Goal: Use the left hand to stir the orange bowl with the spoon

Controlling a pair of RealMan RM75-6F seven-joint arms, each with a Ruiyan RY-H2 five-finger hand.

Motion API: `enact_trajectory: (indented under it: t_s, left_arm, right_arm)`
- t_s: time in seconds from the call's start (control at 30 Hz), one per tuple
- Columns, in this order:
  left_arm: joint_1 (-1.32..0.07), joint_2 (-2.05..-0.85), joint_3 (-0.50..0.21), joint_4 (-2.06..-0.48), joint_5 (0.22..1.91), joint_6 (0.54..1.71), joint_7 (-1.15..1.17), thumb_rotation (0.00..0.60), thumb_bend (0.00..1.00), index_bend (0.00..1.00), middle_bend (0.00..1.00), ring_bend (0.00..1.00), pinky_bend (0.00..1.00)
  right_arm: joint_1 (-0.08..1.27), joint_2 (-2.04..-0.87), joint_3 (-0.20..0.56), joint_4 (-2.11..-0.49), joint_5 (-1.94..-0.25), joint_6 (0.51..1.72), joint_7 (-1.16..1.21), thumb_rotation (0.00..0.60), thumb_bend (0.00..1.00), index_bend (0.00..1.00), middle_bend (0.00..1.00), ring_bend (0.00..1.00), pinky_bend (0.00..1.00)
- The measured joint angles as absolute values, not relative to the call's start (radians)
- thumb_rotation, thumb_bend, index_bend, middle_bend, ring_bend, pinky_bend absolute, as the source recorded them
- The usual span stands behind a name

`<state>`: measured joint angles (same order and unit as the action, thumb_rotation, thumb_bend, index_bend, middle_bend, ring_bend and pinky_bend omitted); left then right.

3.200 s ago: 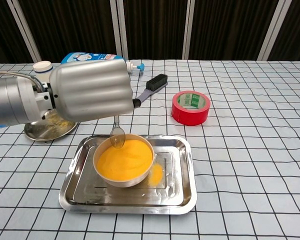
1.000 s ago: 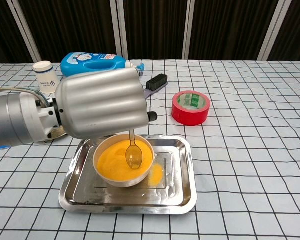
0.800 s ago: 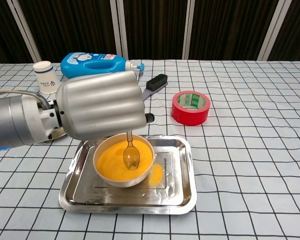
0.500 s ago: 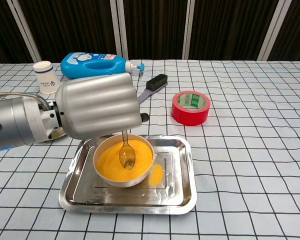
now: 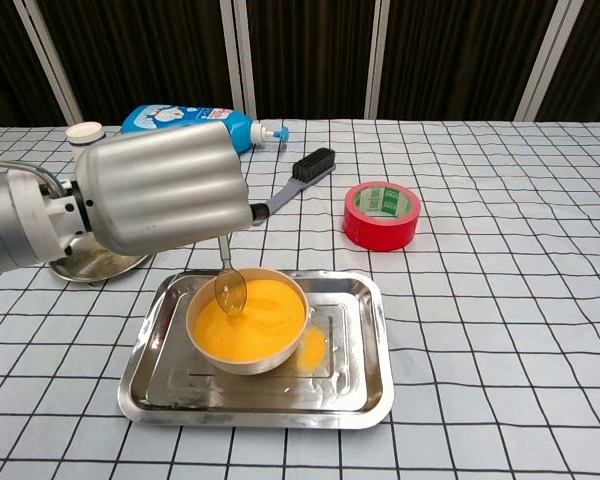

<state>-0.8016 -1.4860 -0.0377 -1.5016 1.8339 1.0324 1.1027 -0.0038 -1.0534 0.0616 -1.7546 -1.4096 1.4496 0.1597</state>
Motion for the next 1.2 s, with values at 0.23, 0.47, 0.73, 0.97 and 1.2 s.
enact_trajectory:
  t_s: [0.23, 0.47, 0.73, 0.97, 1.2]
  left_arm:
    - [-0.796, -1.501, -0.057, -1.517, 1.822, 1.045, 1.091, 0.6, 0.59, 0.83, 1.0, 1.0, 1.0]
    - [-0.8, -1.544, -0.068, -1.511, 1.805, 1.021, 1.119, 0.6, 0.59, 0.83, 1.0, 1.0, 1.0]
    - [-0.802, -1.585, -0.071, -1.495, 1.787, 1.0, 1.149, 0.6, 0.59, 0.83, 1.0, 1.0, 1.0]
    - [-0.801, -1.586, -0.061, -1.487, 1.789, 0.993, 1.151, 0.6, 0.59, 0.83, 1.0, 1.0, 1.0]
    - [-0.795, -1.561, -0.052, -1.484, 1.789, 0.989, 1.155, 0.6, 0.59, 0.83, 1.0, 1.0, 1.0]
  right_arm:
    - [-0.005, -1.054, 0.061, -1.755, -1.411, 1.451, 0.159, 0.6, 0.2, 0.0, 0.0, 0.0, 0.0]
    - [-0.004, -1.052, 0.062, -1.754, -1.409, 1.449, 0.163, 0.6, 0.2, 0.0, 0.0, 0.0, 0.0]
    - [-0.004, -1.05, 0.061, -1.755, -1.409, 1.446, 0.166, 0.6, 0.2, 0.0, 0.0, 0.0, 0.0]
    - [-0.004, -1.05, 0.061, -1.755, -1.408, 1.446, 0.165, 0.6, 0.2, 0.0, 0.0, 0.0, 0.0]
    - [-0.004, -1.051, 0.061, -1.759, -1.411, 1.449, 0.16, 0.6, 0.2, 0.0, 0.0, 0.0, 0.0]
